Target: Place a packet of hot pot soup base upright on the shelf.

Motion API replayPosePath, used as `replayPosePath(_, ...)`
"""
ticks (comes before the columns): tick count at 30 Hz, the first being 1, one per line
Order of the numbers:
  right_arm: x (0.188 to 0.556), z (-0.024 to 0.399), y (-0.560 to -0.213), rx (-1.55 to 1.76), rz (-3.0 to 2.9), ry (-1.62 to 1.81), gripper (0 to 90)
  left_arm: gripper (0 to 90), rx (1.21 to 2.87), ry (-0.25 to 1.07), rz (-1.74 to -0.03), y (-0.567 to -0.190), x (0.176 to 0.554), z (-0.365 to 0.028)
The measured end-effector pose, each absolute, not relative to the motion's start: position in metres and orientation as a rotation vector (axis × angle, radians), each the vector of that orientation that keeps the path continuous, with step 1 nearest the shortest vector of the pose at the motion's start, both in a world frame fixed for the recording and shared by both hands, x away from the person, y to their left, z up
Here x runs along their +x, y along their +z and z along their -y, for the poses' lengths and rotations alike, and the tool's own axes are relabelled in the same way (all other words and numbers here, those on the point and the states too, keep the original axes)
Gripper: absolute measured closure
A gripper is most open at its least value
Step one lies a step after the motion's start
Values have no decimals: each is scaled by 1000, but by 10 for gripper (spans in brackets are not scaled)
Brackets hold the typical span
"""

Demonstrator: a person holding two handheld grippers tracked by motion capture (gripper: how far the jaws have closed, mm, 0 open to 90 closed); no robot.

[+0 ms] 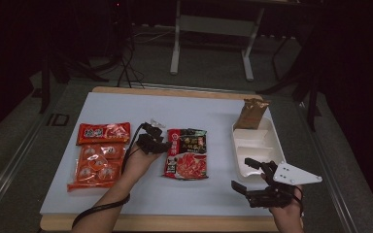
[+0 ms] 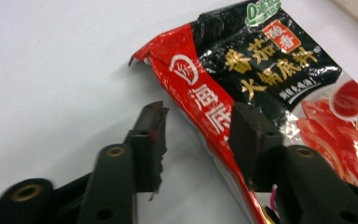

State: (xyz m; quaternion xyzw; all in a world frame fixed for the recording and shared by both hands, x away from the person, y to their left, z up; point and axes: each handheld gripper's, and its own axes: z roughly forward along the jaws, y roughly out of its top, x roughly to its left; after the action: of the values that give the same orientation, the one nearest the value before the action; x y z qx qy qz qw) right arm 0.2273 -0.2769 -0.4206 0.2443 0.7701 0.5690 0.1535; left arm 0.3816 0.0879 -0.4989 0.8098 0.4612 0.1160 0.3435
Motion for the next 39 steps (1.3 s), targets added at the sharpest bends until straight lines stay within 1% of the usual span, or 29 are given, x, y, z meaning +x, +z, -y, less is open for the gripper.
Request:
replayPosePath(4,227,276,-422,702,-2217,1624,145,553,2078,315,-1204,-501,392,-91)
replayPosePath(8,228,276,-423,704,-2221,1625,145,553,2057,287,-1223,-506,404,-91)
replayPosePath(10,228,276,-424,705,-2223,1625,145,527,2043,269,-1242,-510,410,-89)
replayPosePath(17,229,277,-425,708,-2232,1626,145,526,2067,253,-1308,-521,423,-76)
replayPosePath(19,229,277,-426,708,-2237,1624,145,526,2065,233,-1311,-523,425,-75)
replayPosePath(20,230,276,-426,706,-2238,1625,145,527,2080,203,-1317,-526,428,-71)
replayPosePath(22,230,276,-427,706,-2243,1623,145,508,2045,172,-1374,-527,430,-69)
replayPosePath(23,230,276,-427,706,-2245,1623,145,522,2051,147,-1373,-528,431,-68)
replayPosePath(25,230,276,-427,704,-2248,1621,145,524,2054,143,-1377,-527,430,-67)
replayPosePath(26,230,276,-427,704,-2249,1623,145,542,2071,140,-1359,-527,430,-66)
replayPosePath(27,230,276,-427,704,-2249,1623,145,584,2071,140,-1359,-527,430,-66)
replayPosePath(30,230,274,-427,700,-2257,1619,145,598,2126,169,-1353,-526,430,-60)
replayPosePath(32,230,274,-427,698,-2260,1624,145,632,2148,180,-1380,-524,431,-55)
replayPosePath(34,231,273,-427,696,-2263,1625,145,739,2155,173,-1393,-523,430,-51)
replayPosePath(35,230,272,-427,695,-2264,1625,145,770,2155,173,-1393,-523,430,-51)
replayPosePath(39,230,272,-428,693,-2272,1622,145,807,2144,172,-1418,-521,430,-51)
